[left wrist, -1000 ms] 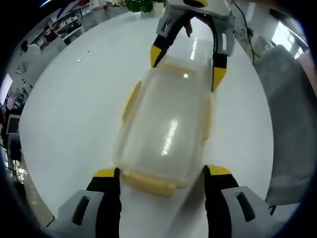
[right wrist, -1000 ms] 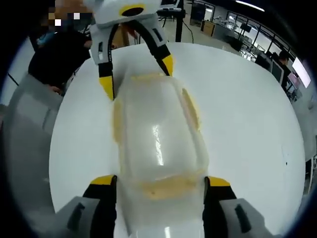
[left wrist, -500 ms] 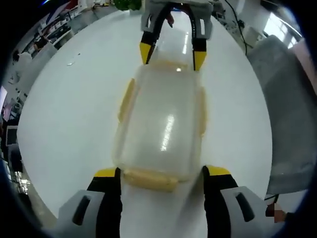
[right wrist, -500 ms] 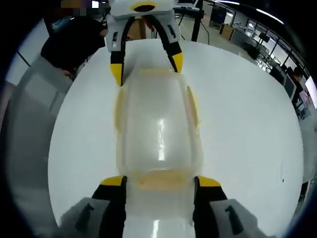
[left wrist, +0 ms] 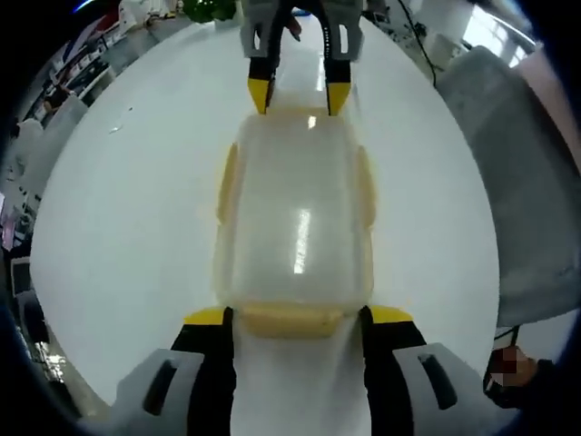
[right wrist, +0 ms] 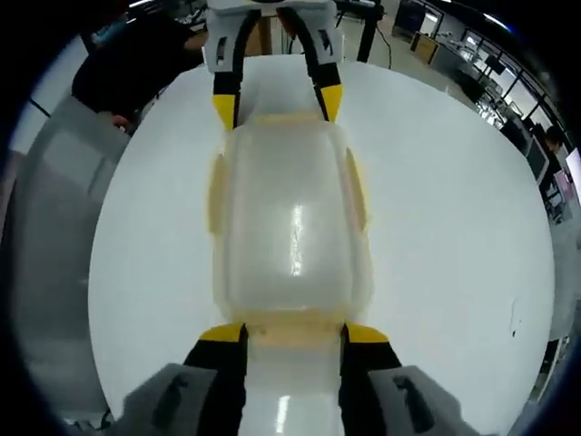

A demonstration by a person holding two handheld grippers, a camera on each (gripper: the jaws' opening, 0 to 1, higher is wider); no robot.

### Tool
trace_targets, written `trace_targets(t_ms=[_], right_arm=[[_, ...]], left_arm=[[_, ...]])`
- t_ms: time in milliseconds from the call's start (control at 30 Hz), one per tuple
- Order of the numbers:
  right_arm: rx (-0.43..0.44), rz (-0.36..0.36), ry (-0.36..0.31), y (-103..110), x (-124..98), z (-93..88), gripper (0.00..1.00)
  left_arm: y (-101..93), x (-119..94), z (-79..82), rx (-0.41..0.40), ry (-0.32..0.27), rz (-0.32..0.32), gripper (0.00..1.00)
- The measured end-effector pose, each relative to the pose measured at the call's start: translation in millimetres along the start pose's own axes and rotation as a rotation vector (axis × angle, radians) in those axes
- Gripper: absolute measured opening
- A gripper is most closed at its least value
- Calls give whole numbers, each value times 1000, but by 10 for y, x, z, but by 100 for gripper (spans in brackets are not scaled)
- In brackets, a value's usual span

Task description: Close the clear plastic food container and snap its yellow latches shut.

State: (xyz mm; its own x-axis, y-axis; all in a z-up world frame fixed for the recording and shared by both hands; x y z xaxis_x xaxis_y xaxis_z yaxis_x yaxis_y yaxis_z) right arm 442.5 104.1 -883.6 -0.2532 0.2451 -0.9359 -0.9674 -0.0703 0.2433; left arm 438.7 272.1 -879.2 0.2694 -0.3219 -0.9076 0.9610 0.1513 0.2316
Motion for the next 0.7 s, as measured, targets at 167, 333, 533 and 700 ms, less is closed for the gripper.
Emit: trace_targets(t_ms=[167,333,533,700], right_arm=[[20,-3,-4,-11,-3,4,38],[-15,10,27,4,-7,8,38],[-29,13,-28,2,-26,-5,37],[-22,2,-56,13,-23,6,37]], left_arm=[[68,-5,-11,55,-6,-13,37],[90,11,14,56,-41,-15,37],[83,-17,26,46,-52,-11,37],[58,-39,53,15,-81,-12,36]])
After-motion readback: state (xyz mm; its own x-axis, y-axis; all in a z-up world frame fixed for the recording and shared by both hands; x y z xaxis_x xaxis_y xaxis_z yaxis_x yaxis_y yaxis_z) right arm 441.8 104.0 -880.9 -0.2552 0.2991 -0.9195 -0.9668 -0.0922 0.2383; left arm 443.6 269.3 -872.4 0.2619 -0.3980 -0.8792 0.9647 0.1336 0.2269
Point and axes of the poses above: the point that each gripper's makers call its tool centre point, and the gripper's own axes: x roughly forward along the fingers, y roughly to its left, z roughly out of its top, the point moved 1 cm from there along -x, roughly backward along the fingers, and after that the axes turned 14 degrees about z, right-handed, at the moved point
